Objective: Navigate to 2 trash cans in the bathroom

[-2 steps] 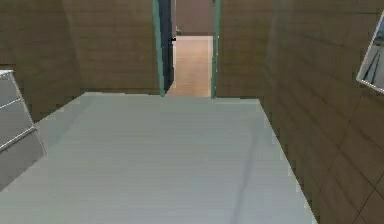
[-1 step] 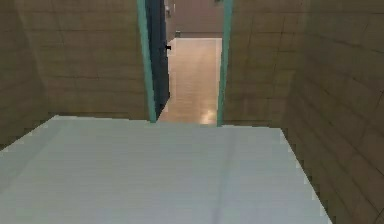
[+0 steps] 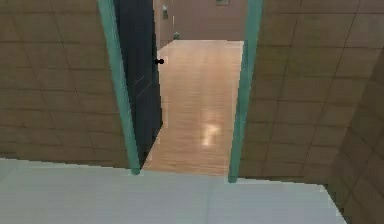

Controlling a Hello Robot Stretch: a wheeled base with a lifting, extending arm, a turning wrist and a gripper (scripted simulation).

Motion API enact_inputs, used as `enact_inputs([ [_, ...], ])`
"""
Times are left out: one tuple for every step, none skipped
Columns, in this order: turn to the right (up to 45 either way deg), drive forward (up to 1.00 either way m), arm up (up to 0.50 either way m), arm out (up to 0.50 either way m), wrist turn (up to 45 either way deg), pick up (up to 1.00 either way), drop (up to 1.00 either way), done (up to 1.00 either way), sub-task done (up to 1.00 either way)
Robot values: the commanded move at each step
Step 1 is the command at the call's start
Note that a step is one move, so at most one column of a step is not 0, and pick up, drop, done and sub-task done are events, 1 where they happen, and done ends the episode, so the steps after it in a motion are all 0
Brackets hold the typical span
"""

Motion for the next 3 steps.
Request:
enact_inputs([
  [0.0,1.00,0.00,0.00,0.0,0.00,0.00,0.00,0.00],
  [0.0,0.55,0.00,0.00,0.0,0.00,0.00,0.00,0.00],
  [30.0,0.00,0.00,0.00,0.0,0.00,0.00,0.00,0.00],
])
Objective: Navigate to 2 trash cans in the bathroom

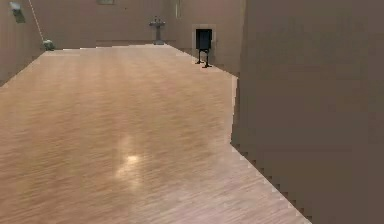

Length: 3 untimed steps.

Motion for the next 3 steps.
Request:
enact_inputs([
  [0.0,1.00,0.00,0.00,0.0,0.00,0.00,0.00,0.00],
  [0.0,1.00,0.00,0.00,0.0,0.00,0.00,0.00,0.00],
  [3.0,0.00,0.00,0.00,0.0,0.00,0.00,0.00,0.00],
])
